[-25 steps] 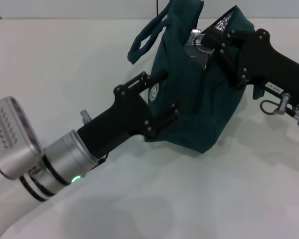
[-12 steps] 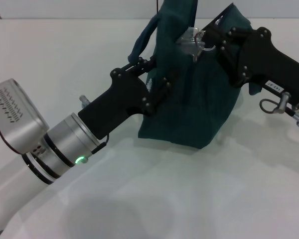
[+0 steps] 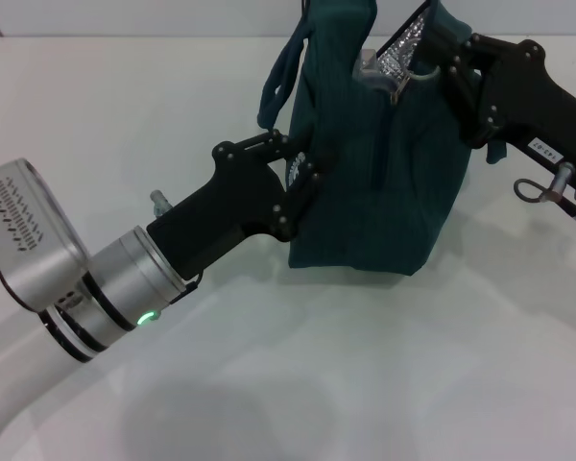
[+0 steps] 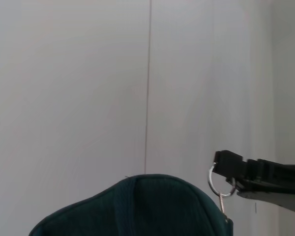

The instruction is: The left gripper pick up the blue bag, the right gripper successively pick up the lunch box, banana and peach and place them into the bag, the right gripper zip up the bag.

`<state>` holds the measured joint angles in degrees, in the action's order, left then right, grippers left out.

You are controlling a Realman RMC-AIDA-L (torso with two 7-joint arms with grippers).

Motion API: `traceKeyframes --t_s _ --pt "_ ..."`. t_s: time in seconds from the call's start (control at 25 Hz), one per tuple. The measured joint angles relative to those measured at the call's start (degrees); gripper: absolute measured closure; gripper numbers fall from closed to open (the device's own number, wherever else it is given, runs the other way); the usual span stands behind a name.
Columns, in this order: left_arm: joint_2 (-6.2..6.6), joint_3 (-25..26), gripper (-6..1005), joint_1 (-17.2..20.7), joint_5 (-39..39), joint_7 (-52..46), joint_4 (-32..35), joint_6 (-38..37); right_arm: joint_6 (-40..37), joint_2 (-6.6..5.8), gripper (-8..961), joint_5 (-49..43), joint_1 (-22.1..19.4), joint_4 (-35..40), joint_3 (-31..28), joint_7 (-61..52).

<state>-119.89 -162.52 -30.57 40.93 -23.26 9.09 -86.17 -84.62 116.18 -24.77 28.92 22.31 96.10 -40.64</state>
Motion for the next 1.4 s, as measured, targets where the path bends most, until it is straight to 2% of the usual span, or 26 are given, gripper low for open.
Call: traceKeyframes --t_s 0.16,0.28,0.52,0.76,0.96,1.4 --pt "-0.07 -0.1 752 0.1 -0.3 1.4 0.0 0.0 0.0 0.0 938 0.1 0.0 -0.1 0.0 0.0" --pt "-0.18 -0.2 874 0.0 -0.4 1.7 0.1 0.2 0.0 0.0 938 0.0 0.0 -0.1 0.1 0.0" --pt "-0.07 0.1 899 0.0 -0.4 2.0 -0.2 0.2 -0.5 0.01 938 0.1 -0.3 -0.1 0.7 -0.1" --pt "-0.09 -0.2 919 0.9 -1.7 5.6 -1.1 0.2 -0.6 0.01 938 7.6 -1.9 -1.4 0.1 0.0" --pt "-0.08 0.0 926 1.8 -1.9 6.4 -1.4 0.4 -0.6 0.0 938 9.6 -1.9 -3.1 -0.2 0.3" --pt "0.18 0.4 930 2.6 4.5 2.8 -6.3 -0.1 -0.6 -0.07 938 10.0 -1.9 -4.4 0.5 0.5"
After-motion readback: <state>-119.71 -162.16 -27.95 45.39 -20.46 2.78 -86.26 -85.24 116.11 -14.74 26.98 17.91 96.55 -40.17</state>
